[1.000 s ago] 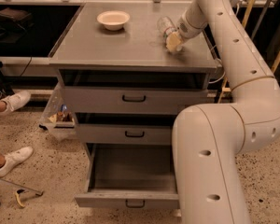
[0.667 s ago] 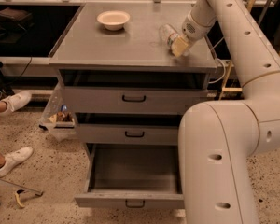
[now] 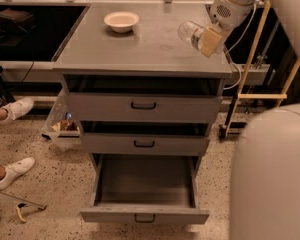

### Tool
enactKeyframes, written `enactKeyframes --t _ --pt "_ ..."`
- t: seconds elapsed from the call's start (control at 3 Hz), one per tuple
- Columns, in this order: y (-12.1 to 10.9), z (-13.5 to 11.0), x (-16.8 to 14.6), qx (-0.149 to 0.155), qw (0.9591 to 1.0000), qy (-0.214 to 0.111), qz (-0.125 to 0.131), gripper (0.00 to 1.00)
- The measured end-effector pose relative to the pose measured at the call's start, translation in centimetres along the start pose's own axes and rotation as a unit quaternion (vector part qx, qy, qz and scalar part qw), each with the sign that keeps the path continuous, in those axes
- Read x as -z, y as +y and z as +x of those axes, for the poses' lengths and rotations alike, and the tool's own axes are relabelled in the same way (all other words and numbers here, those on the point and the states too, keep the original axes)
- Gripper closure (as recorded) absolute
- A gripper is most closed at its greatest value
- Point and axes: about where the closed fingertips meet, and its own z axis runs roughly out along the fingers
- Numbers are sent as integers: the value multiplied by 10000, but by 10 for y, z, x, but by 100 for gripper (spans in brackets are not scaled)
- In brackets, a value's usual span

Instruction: Place water bottle into bottom drawer

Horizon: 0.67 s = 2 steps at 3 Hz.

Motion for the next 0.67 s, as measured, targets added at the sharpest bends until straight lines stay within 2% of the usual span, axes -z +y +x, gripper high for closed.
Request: enactKeyframes --t 0.33,0.67 --pt "23 3 34 125 9997 -146 143 100" --pt "20 -2 32 131 9995 -231 191 100"
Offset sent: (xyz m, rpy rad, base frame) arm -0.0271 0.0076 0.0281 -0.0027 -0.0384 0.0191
